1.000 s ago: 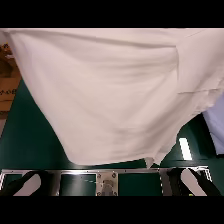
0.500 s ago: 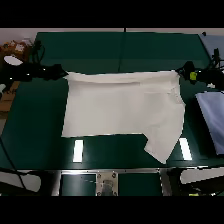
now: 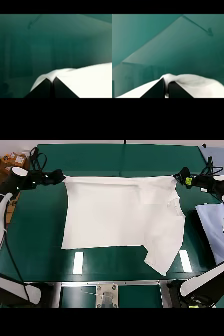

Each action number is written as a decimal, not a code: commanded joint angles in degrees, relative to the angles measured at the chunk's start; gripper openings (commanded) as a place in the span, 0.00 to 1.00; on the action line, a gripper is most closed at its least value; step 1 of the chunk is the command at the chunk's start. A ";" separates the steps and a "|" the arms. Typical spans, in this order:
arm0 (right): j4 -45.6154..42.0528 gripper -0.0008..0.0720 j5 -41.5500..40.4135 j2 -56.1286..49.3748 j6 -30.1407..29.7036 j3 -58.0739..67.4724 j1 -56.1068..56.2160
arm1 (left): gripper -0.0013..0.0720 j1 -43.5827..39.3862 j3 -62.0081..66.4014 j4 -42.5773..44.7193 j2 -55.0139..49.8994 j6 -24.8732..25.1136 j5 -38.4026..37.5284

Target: Fold the shirts.

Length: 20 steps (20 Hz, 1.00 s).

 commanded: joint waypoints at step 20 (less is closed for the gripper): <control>-34.38 0.03 24.39 4.55 10.95 -2.86 -2.64 | 0.04 -0.07 4.37 17.68 -6.43 -8.13 -25.51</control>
